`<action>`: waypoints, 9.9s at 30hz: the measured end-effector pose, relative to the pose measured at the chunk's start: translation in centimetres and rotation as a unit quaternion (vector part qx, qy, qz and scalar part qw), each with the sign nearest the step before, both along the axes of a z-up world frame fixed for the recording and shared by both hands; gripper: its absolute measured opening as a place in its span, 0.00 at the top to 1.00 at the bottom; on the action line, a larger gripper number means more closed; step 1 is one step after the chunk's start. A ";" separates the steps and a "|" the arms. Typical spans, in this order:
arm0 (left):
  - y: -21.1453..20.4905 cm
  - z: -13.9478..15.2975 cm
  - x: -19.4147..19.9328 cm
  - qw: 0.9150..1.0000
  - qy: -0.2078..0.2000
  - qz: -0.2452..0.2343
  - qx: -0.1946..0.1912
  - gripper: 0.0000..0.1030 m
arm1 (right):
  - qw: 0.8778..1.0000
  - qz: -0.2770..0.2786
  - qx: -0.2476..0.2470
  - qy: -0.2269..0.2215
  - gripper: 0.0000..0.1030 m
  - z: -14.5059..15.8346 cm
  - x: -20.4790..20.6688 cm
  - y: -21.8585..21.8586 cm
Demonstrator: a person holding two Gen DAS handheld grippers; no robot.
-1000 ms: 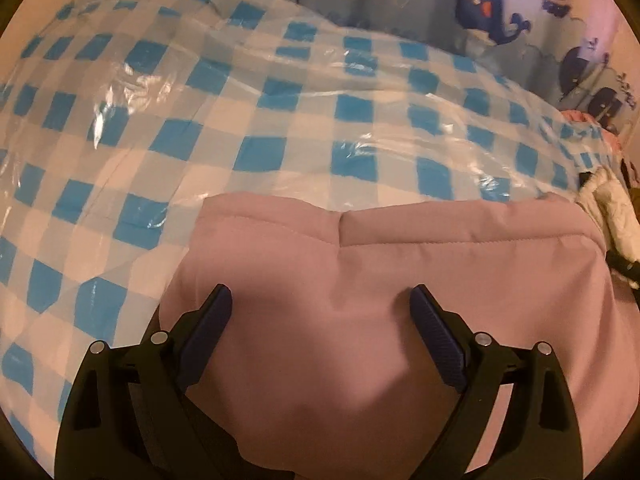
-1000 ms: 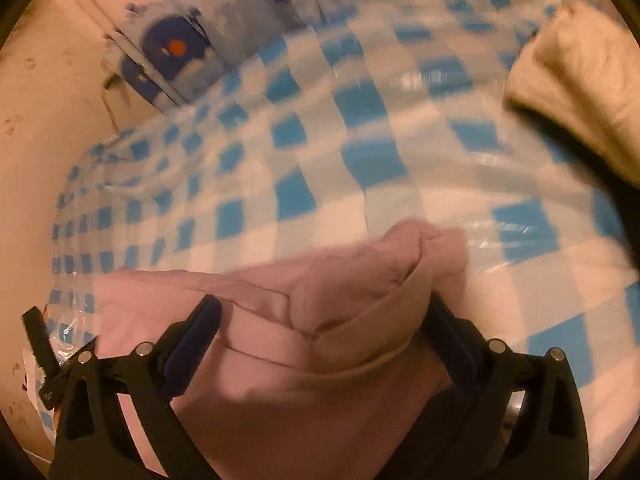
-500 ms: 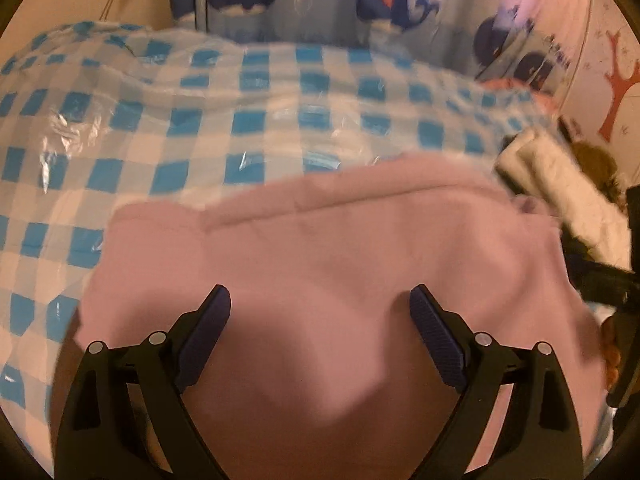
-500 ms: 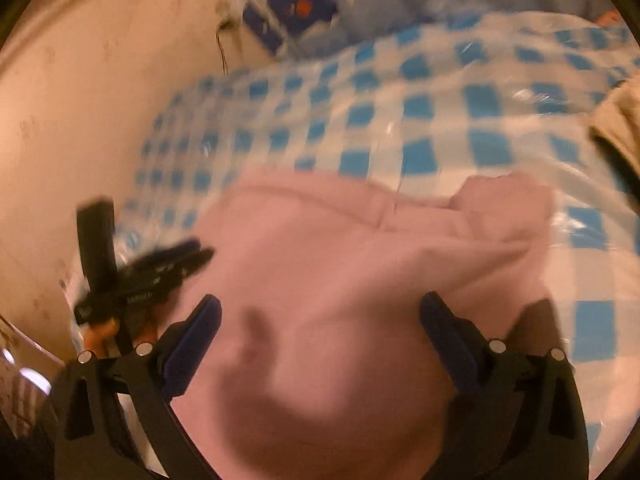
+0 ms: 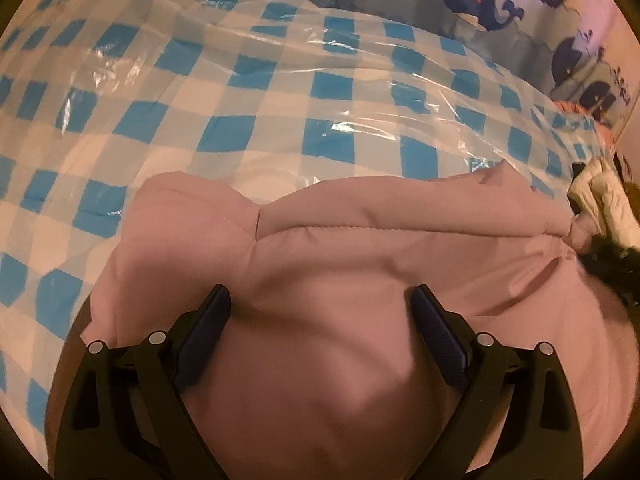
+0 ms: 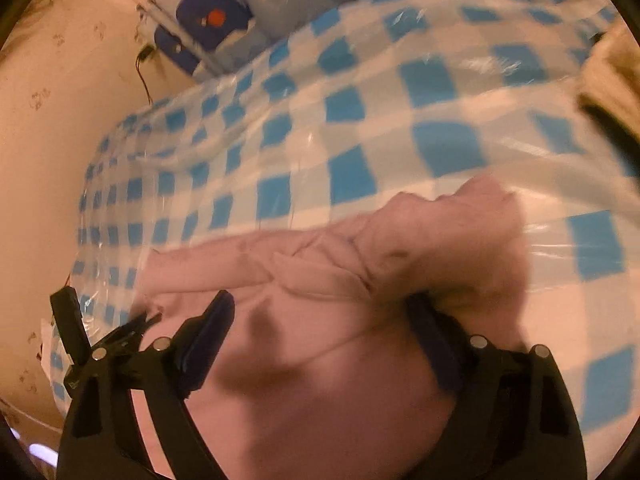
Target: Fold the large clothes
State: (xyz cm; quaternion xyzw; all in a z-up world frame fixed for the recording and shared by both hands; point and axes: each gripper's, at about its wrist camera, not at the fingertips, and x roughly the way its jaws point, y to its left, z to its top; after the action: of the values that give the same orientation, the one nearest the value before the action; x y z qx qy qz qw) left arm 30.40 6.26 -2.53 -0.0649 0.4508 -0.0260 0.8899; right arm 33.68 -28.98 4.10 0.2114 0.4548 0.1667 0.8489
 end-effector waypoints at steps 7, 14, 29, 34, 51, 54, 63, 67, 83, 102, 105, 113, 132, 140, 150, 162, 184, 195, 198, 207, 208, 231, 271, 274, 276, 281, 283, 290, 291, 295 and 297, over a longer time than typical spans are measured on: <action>1.2 4.6 -4.7 0.999 -0.042 -0.002 -0.008 0.14 | 0.993 0.035 -0.098 -0.047 0.16 5.4 -8.4 -1.4; 4.5 3.1 -6.6 0.999 -0.027 0.035 -0.004 0.14 | 0.985 0.053 -0.162 0.025 0.06 -1.9 -9.0 -0.7; 5.9 5.8 -13.1 0.994 -0.070 0.044 0.072 0.13 | 0.993 0.012 -0.097 0.061 0.07 0.0 -15.5 -8.9; 7.4 7.4 -16.9 0.986 -0.092 0.057 0.127 0.13 | 0.995 -0.006 -0.009 0.095 0.07 -2.3 -16.9 -10.4; 20.6 -0.9 -21.1 0.959 0.045 0.122 -0.253 0.11 | 0.972 0.050 0.157 0.165 0.05 -4.7 -17.0 -9.2; 20.8 -2.8 -21.7 0.932 0.062 0.114 -0.339 0.11 | 0.970 0.059 0.172 0.162 0.05 -4.4 -17.2 -9.7; 15.6 -4.7 -20.2 0.935 0.108 0.084 -0.328 0.06 | 0.968 0.062 0.159 0.183 0.06 -5.5 -16.6 -8.2; 14.8 -2.8 -20.1 0.948 0.053 0.080 -0.304 0.15 | 0.978 0.043 0.139 0.147 0.33 -4.0 -17.7 -7.7; 17.9 3.7 -29.5 0.954 0.062 0.031 -0.293 0.62 | 0.980 0.085 0.137 0.113 0.54 2.9 -29.5 -5.4; 17.3 -0.2 -33.9 0.948 0.065 0.042 -0.308 0.51 | 0.975 0.034 0.165 0.145 0.45 -0.3 -34.8 -6.7; 16.6 1.4 -35.1 0.956 0.059 0.033 -0.286 0.62 | 0.975 0.049 0.165 0.144 0.50 0.7 -36.7 -6.4; 18.1 2.8 -42.6 0.952 0.070 0.014 -0.298 0.48 | 0.977 0.074 0.129 0.150 0.40 2.7 -43.0 -6.6; 18.5 1.3 -42.4 0.964 0.040 0.055 -0.257 0.20 | 0.989 0.082 0.025 0.124 0.29 4.5 -18.7 6.1; 18.6 0.6 -42.8 0.961 0.051 0.055 -0.266 0.18 | 0.995 0.080 -0.005 0.067 0.29 3.9 -17.0 9.5; 18.6 1.0 -43.7 0.962 0.045 0.065 -0.262 0.18 | 0.976 0.213 0.014 0.052 0.27 12.3 -25.1 10.6; 19.6 1.0 -44.0 0.954 0.036 0.069 -0.288 0.18 | 0.965 0.196 -0.120 0.128 0.15 0.6 -19.7 21.2; 19.0 -1.3 -44.5 0.912 0.041 0.099 -0.397 0.52 | 0.952 0.152 -0.265 -0.025 0.08 7.6 -37.3 18.8; 19.5 -1.8 -44.4 0.913 0.046 0.092 -0.395 0.37 | 0.979 0.144 -0.144 -0.022 0.06 10.2 -38.3 14.8; 19.7 -1.5 -44.5 0.914 0.046 0.095 -0.391 0.22 | 0.982 0.090 -0.166 -0.032 0.06 13.2 -38.0 9.0; 19.2 -2.3 -44.3 0.914 0.061 0.107 -0.386 0.14 | 0.981 0.022 -0.037 0.187 0.06 3.3 -35.2 -6.5; 18.8 -2.3 -44.1 0.916 0.063 0.105 -0.383 0.14 | 0.978 0.028 0.014 0.207 0.06 1.7 -35.3 -6.7; 23.3 2.8 -43.3 0.945 0.040 0.091 -0.312 0.45 | 0.959 0.099 0.183 0.194 0.34 -0.5 -37.2 -1.6; 44.6 8.0 -28.7 0.954 -0.108 0.243 -0.136 0.39 | 0.972 0.151 0.141 0.116 0.37 -3.3 -10.4 28.1; 46.1 5.1 -30.1 0.943 -0.111 0.273 -0.154 0.25 | 0.967 0.144 0.179 0.112 0.36 -4.7 -10.7 26.7; 46.3 5.0 -31.7 0.938 -0.123 0.281 -0.161 0.25 | 0.967 0.140 0.181 0.108 0.36 -4.4 -11.2 24.9; 44.0 9.3 -37.6 0.911 -0.223 0.334 -0.096 0.21 | 0.984 0.105 0.144 0.010 0.35 1.2 -13.1 21.2; 41.7 11.4 -37.2 0.920 -0.241 0.299 -0.080 0.18 | 0.982 0.120 0.144 -0.022 0.34 3.8 -13.6 22.0; 34.1 9.8 -26.9 0.974 -0.137 0.173 -0.043 0.18 | 0.977 0.210 0.046 0.006 0.31 1.7 -13.3 32.4; 34.3 8.0 -25.4 0.977 -0.108 0.180 -0.033 0.18 | 0.976 0.215 0.024 0.015 0.31 -0.1 -13.5 33.2; 33.2 4.7 -22.7 0.982 -0.058 0.176 0.026 0.17 | 0.974 0.226 0.008 -0.001 0.31 -2.2 -14.2 33.8; 33.5 5.1 -22.9 0.983 -0.054 0.177 0.015 0.17 | 0.971 0.237 0.009 0.008 0.31 -1.3 -14.0 33.3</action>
State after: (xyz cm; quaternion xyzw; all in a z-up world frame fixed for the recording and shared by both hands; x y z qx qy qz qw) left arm 7.51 39.71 2.59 -0.1284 0.3842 0.1351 0.9042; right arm 19.68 4.33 2.77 0.1062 0.4977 0.3655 0.7794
